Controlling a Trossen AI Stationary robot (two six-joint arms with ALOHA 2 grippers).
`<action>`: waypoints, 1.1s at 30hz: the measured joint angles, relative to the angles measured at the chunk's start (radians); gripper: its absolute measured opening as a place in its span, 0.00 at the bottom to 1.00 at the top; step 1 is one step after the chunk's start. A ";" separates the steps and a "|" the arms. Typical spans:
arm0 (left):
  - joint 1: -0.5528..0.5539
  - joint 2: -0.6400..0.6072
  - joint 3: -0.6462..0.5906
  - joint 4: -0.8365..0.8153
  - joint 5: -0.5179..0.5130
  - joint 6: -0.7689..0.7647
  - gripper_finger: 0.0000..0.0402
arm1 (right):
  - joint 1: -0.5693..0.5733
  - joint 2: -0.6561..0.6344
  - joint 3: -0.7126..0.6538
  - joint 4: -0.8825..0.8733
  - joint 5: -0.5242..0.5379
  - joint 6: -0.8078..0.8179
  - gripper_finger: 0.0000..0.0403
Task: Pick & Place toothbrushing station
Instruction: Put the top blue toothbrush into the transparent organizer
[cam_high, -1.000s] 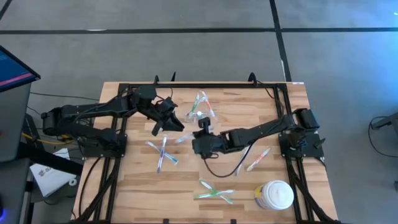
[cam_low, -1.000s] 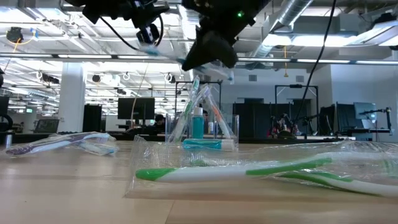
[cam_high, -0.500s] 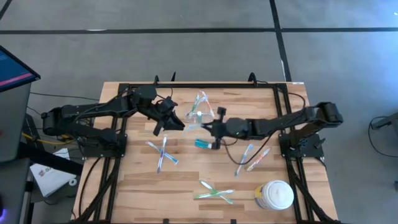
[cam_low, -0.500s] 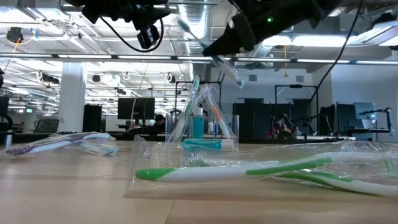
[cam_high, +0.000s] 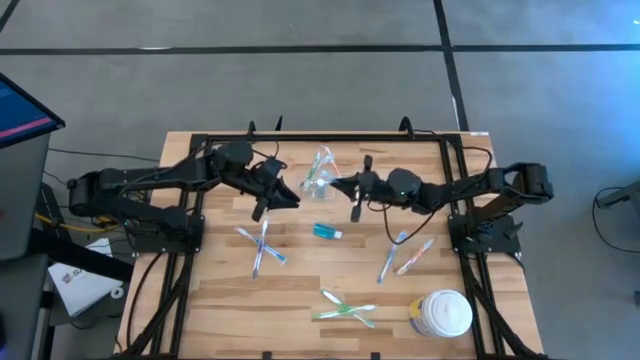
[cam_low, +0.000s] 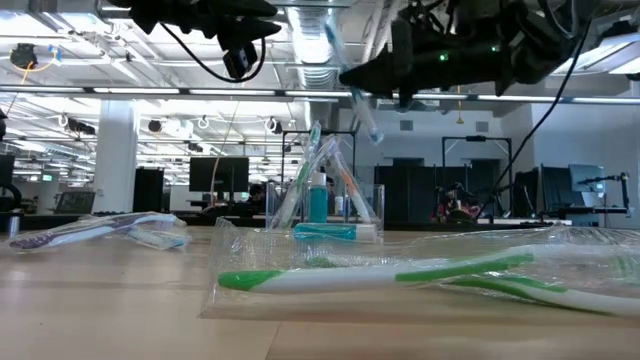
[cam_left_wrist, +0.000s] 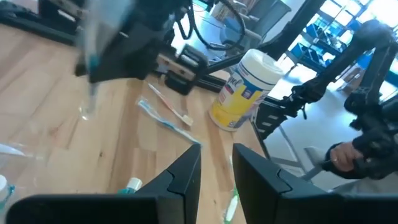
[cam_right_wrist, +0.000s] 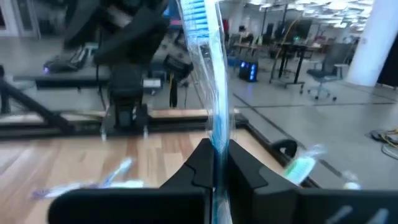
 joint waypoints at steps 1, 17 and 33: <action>-0.008 0.000 0.000 0.001 -0.014 0.010 0.22 | -0.009 0.000 -0.009 0.015 0.000 0.009 0.02; -0.217 0.000 0.000 0.007 -0.374 0.059 0.22 | -0.114 0.002 -0.079 0.174 0.003 0.136 0.02; -0.386 0.011 0.000 0.024 -0.587 0.085 0.22 | -0.182 0.032 -0.076 0.200 0.003 0.186 0.02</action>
